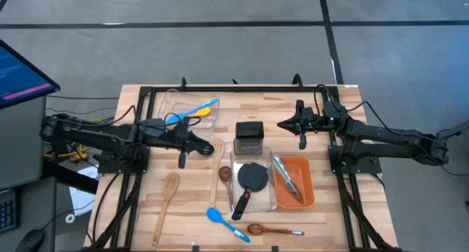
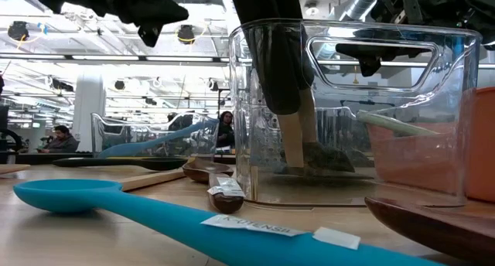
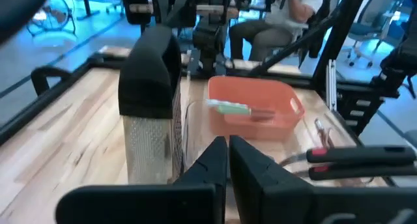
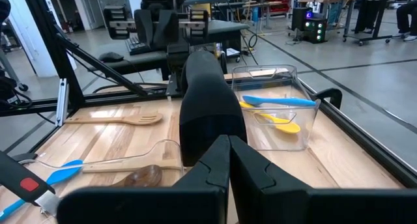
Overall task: Pick & Place Kitchen Items
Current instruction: Put the black ladle into the top transparent bin
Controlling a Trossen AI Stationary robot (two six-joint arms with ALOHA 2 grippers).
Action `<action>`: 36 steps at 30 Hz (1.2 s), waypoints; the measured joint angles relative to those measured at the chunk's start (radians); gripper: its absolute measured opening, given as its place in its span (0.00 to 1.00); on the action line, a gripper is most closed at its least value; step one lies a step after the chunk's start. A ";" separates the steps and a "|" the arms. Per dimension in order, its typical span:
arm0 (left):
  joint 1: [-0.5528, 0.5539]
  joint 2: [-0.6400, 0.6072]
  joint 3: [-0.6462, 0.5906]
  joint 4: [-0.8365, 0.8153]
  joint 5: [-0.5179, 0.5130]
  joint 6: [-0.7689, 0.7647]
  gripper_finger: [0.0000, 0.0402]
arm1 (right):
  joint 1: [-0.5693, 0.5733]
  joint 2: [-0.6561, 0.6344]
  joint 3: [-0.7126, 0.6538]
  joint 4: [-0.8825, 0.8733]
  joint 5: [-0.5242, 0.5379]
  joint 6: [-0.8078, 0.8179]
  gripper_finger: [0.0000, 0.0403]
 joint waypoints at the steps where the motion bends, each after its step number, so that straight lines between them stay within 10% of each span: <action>1: 0.000 0.000 0.000 0.015 0.000 0.000 0.01 | 0.000 0.000 0.000 0.000 0.000 0.000 0.00; 36: 0.153 0.001 0.035 0.245 0.071 0.314 0.01 | 0.000 0.000 0.000 0.000 0.000 0.000 0.00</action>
